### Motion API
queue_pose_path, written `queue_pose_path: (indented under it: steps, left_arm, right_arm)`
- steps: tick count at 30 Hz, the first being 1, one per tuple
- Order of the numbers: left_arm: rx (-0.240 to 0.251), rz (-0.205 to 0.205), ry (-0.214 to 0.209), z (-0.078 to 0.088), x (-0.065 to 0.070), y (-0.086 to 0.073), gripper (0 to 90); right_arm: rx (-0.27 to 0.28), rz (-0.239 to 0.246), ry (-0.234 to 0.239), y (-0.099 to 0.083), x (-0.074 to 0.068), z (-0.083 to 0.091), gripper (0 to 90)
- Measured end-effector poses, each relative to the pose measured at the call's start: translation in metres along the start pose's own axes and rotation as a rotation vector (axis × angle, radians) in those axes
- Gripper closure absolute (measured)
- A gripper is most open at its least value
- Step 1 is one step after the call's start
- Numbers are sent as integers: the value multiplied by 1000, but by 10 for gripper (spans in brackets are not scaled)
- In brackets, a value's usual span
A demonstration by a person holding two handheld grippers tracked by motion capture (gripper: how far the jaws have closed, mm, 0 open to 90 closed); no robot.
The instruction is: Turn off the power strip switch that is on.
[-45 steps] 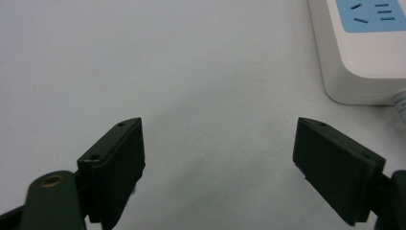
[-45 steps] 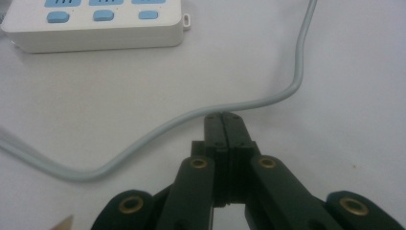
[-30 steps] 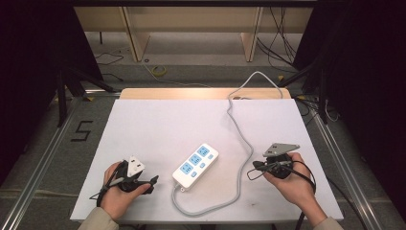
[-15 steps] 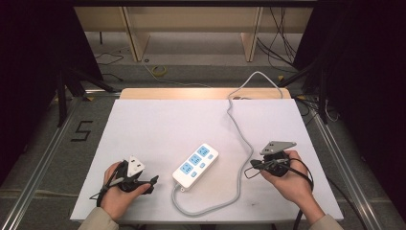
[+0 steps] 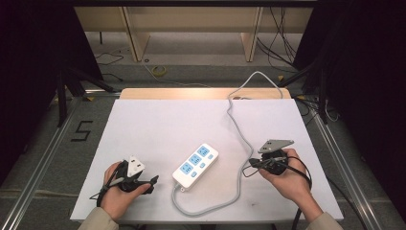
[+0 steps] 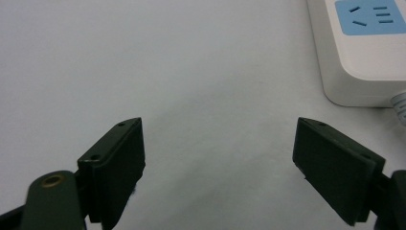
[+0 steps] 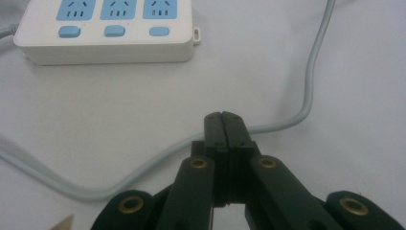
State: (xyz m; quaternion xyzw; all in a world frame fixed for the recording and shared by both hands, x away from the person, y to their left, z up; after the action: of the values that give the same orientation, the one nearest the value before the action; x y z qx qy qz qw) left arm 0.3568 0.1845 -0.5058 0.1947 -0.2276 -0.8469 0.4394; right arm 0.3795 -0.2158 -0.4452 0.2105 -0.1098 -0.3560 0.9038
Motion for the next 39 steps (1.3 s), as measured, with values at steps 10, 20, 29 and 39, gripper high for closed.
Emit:
queue_pose_path:
  steps: [10, 20, 29, 39]
  left_arm:
    - [0, -1, 0, 0, 0, 0, 180]
    - [-2, -6, 3, 0, 0, 0, 180]
    - [1, -3, 4, 0, 0, 0, 180]
    - [2, -2, 5, 0, 0, 0, 180]
  right_arm:
    - [-6, 3, 5, 5, -1, 0, 900]
    - [-14, 8, 5, 10, -2, -1, 900]
    - [-20, 14, 6, 14, -3, -3, 900]
    - [-27, 21, 9, 19, -4, -4, 900]
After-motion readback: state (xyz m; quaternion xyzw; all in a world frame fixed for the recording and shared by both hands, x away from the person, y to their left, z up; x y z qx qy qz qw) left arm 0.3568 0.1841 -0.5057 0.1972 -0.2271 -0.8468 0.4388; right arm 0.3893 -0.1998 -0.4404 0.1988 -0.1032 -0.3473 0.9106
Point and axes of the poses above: each handheld gripper's, and its own axes: z roughly backward along the jaws, y roughly out of its top, x roughly to its right, the point moved 4 cm from there along -z, roughly forward along the jaws, and after that the axes turned 14 degrees about -x, right-handed, at the moved point
